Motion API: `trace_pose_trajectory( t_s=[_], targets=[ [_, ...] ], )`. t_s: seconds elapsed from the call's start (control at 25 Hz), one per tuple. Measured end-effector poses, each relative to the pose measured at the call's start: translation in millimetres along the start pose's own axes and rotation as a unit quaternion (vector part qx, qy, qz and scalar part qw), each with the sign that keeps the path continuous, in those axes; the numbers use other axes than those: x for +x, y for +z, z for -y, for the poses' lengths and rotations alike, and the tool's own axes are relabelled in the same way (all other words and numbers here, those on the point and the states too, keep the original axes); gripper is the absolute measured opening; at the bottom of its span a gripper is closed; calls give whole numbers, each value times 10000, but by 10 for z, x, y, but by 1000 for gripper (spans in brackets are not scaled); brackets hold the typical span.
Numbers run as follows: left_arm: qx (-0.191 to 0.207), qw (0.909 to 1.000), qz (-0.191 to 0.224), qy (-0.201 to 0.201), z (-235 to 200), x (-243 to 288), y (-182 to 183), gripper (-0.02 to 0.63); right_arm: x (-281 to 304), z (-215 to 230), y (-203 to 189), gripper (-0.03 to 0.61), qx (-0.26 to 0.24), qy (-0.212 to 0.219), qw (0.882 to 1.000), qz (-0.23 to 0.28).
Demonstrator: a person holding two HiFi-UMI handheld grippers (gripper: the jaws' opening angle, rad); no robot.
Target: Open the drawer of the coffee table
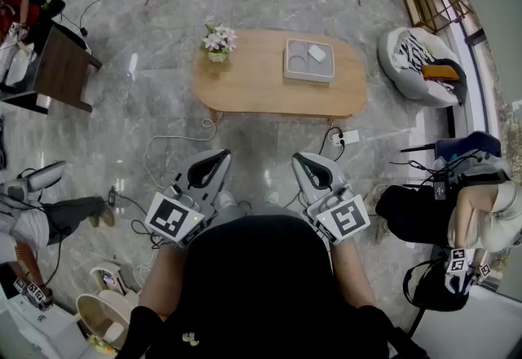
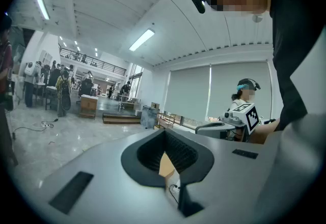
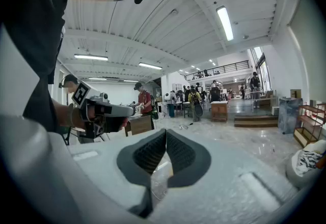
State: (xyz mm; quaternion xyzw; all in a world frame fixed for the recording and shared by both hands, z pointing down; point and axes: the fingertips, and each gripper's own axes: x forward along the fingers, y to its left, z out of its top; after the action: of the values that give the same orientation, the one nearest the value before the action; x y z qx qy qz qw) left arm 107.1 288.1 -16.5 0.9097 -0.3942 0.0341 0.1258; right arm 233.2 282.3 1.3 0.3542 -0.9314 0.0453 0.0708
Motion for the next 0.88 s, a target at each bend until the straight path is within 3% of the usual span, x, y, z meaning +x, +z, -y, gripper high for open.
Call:
trace_pose_trajectory(
  t_s=[0.2, 0.6, 0.88],
  targets=[
    [147, 9999, -85, 1, 180, 144, -16, 11, -133, 128, -7, -2, -7, 83, 10000, 30],
    [-199, 9988, -141, 417, 337, 301, -158, 11, -418, 317, -67, 0, 138, 250, 9995, 154],
    [170, 9980, -297, 537, 241, 287, -478, 12, -326, 509, -253, 0, 340, 314, 9989, 31]
  ],
)
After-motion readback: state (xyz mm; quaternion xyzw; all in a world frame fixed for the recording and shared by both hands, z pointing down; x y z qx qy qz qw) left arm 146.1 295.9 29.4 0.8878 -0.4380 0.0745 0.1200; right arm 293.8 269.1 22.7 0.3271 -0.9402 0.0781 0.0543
